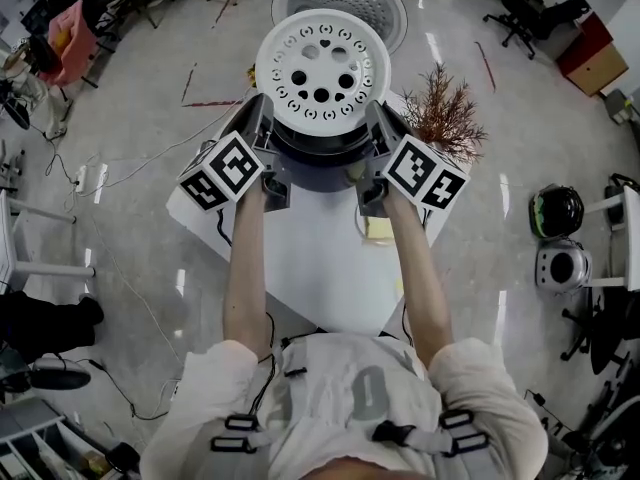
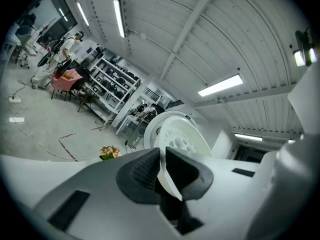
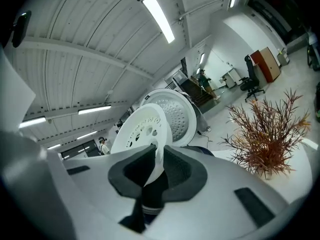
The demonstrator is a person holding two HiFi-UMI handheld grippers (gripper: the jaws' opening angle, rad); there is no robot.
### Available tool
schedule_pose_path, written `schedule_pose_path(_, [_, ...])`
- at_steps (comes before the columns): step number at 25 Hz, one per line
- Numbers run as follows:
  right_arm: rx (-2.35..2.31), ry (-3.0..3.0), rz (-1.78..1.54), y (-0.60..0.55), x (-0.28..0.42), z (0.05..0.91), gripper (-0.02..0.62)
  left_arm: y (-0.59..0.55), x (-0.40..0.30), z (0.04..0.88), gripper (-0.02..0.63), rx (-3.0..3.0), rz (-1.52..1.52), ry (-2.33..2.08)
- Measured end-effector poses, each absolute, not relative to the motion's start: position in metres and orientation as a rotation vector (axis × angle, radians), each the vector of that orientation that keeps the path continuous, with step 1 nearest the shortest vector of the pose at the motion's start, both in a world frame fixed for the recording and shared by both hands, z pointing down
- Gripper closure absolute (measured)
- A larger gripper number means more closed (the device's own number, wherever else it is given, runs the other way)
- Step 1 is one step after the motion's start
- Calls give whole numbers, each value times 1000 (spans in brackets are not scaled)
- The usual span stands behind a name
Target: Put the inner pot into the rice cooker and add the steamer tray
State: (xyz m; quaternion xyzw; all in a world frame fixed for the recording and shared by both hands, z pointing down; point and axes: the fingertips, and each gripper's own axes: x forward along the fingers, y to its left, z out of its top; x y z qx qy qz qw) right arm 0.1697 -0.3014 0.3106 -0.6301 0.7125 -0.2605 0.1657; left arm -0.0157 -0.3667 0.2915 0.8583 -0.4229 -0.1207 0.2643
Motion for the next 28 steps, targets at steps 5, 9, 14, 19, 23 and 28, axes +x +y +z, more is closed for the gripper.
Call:
schedule_pose_path(5, [-1843,2040,-797,-309,170,326,540,-376,-15,307,569,2336,-198,-1196])
schedule_pose_path(9, [-1886,2041,-845,-310,170,346,540,-379,-13,333,569,2329,-115,-1201])
schedule_pose_path(14, [-1933,2029,-910,-313,176,373,537,-384,-5,362,569,2331,-21,-1191])
schedule_pose_path(19, [-1953,2024,-951,-313,180,385,534,-384,-1,374,568,2312,15,-1196])
schedule_pose_path(23, [-1960,2012,-987,-316,181,391,531,-387,1,380,568,2306,40,-1207])
schedule_pose_path(28, [-1995,2025,-989,-314,180,394,528,-387,2,384,568,2322,109,-1251])
